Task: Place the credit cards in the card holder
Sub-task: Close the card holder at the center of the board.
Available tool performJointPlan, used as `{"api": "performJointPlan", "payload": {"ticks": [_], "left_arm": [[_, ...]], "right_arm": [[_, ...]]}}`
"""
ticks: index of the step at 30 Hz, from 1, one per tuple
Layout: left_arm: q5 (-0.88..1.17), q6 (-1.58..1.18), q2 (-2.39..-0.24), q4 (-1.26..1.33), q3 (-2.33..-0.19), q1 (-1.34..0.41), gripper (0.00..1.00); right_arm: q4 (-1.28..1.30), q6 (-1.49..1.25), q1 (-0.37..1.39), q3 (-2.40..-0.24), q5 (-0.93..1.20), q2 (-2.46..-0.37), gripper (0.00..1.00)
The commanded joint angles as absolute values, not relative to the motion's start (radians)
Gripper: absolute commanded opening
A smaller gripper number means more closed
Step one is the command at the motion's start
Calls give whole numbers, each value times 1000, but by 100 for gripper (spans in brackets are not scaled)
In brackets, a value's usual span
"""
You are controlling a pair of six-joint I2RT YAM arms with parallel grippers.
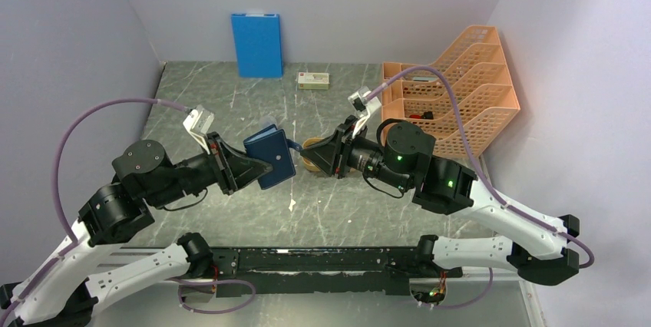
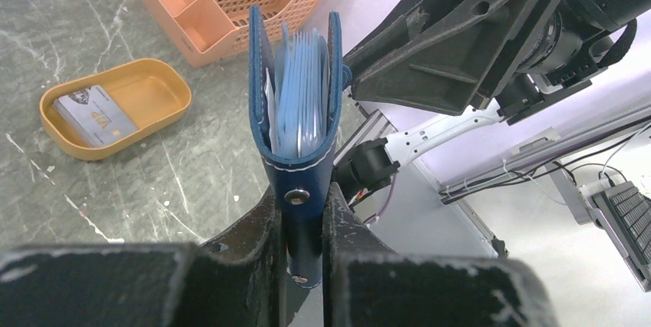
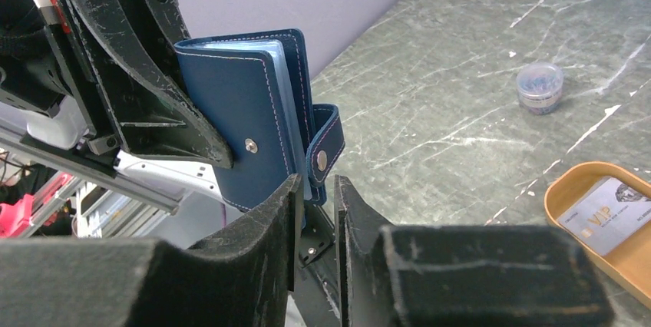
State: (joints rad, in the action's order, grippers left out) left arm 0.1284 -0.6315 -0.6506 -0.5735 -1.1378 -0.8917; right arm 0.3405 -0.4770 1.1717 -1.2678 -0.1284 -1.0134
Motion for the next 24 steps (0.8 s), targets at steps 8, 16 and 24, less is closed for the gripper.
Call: {"api": "performJointPlan", "payload": {"ticks": [8, 16, 24], "left_arm": [[174, -625, -637, -525, -1122, -886, 5], [177, -629, -633, -522, -1122, -886, 5], [172, -625, -627, -529, -1127, -886, 5]], "right_arm": [[291, -462, 1171, -1261, -141, -1018, 29], [292, -464, 1171, -1261, -129, -1030, 26], [303, -464, 1170, -1266, -129, -1036, 21]]}}
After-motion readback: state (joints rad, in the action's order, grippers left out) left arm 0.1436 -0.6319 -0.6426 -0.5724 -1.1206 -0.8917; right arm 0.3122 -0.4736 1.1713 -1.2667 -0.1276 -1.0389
